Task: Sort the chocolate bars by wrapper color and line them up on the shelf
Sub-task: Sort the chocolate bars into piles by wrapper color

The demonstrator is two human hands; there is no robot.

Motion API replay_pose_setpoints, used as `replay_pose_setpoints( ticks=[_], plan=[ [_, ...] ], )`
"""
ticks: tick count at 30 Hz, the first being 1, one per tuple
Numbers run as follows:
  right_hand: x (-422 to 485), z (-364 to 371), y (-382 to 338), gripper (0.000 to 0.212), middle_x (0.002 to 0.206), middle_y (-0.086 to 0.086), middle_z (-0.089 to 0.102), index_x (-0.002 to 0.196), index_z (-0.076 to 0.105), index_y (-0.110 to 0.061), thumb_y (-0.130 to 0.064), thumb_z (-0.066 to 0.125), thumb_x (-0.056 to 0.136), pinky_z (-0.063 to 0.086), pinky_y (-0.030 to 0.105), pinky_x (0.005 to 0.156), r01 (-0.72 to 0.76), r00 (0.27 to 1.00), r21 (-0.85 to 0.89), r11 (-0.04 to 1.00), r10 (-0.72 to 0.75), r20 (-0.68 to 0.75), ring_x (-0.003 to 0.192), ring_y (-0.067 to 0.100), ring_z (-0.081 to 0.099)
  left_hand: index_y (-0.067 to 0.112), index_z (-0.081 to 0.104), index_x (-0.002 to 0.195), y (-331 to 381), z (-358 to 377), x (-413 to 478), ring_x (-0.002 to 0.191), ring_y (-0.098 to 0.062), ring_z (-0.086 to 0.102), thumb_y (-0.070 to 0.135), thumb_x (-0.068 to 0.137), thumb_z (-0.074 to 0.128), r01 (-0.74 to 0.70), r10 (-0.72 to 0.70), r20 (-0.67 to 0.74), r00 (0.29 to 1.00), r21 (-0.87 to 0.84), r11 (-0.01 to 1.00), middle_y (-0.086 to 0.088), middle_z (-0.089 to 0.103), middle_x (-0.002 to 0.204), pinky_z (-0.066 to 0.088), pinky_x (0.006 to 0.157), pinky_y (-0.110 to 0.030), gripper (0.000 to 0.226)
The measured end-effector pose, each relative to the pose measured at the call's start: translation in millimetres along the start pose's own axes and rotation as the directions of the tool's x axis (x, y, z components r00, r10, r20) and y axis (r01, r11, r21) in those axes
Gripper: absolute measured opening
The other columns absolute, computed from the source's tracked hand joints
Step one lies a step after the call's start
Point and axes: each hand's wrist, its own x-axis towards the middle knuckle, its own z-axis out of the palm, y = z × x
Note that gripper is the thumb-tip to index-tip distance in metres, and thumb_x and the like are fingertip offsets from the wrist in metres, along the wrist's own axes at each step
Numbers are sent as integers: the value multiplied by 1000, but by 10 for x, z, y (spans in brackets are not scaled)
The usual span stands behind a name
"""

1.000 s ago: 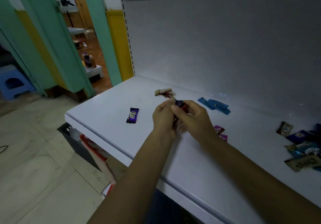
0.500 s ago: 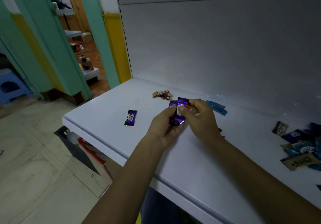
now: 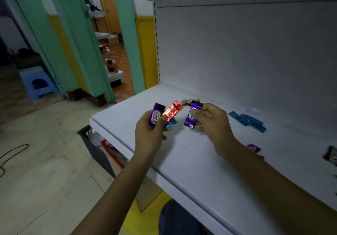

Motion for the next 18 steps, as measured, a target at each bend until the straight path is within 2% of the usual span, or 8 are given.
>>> replay_pose_setpoints(
  ticks=[1, 3, 6, 10, 12, 14, 16, 18],
  plan=[
    [30, 58, 9, 3, 77, 1, 66, 88, 63, -15, -12, 64, 88, 45, 12, 51, -3, 1000, -44, 999, 3, -4, 63, 5, 59, 17, 59, 104, -45, -79, 39, 63, -3, 64, 17, 96, 56, -18, 20, -56, 998, 35, 999, 3, 66, 82, 46, 47, -15, 8],
    [99, 200, 71, 16, 85, -1, 67, 98, 62, -15, -17, 70, 84, 47, 15, 59, 48, 999, -234, 971, -52, -12, 73, 7, 62, 20, 57, 107, -144, -188, 82, 72, -8, 64, 23, 96, 55, -21, 32, -148, 988, 74, 997, 2, 66, 90, 48, 51, -17, 11],
    [179, 446, 138, 17, 83, -7, 64, 91, 60, -21, -23, 74, 81, 52, 27, 69, 154, 986, -450, 880, -168, 10, 78, 12, 64, 24, 55, 105, -260, -222, 74, 83, -14, 62, 27, 96, 56, 5, 16, -249, 968, 82, 997, 7, 63, 92, 52, 67, -27, 10],
    [310, 700, 204, 20, 100, -1, 67, 106, 69, -18, -27, 65, 89, 42, 22, 66, 340, 935, -674, 656, -312, 167, 86, 14, 61, 23, 55, 102, -296, -211, 69, 81, -9, 60, 28, 95, 56, 1, 23, -306, 952, 77, 997, 8, 62, 88, 52, 70, -29, 9],
    [324, 765, 261, 25, 103, 2, 63, 110, 69, -19, -33, 61, 91, 40, 24, 67, 423, 905, -734, 532, -279, 320, 90, 17, 59, 24, 54, 102, -329, -212, 60, 80, -7, 59, 27, 95, 56, -31, 63, -313, 948, 107, 994, 9, 61, 87, 51, 69, -25, 8],
    [308, 781, 332, 29, 108, 1, 59, 115, 67, -20, -35, 59, 91, 39, 26, 70, 484, 875, -762, 430, -243, 419, 98, 18, 55, 26, 53, 102, -375, -221, 71, 79, 3, 58, 26, 95, 57, -63, 107, -300, 948, 151, 987, 17, 59, 86, 48, 67, -14, 8],
    [306, 762, 375, 30, 111, 1, 59, 117, 65, -19, -32, 61, 89, 38, 27, 74, 499, 866, -762, 412, -267, 423, 102, 19, 53, 26, 53, 105, -418, -224, 85, 80, 12, 56, 24, 95, 58, -103, 157, -258, 953, 211, 972, 23, 57, 87, 46, 66, -8, 11],
    [308, 758, 387, 26, 108, 2, 59, 110, 64, -14, -26, 63, 87, 38, 27, 73, 489, 871, -757, 433, -293, 395, 100, 20, 53, 24, 55, 107, -441, -216, 87, 81, 14, 56, 23, 96, 58, -126, 182, -211, 960, 252, 959, 26, 56, 88, 46, 67, -8, 12]
  ],
)
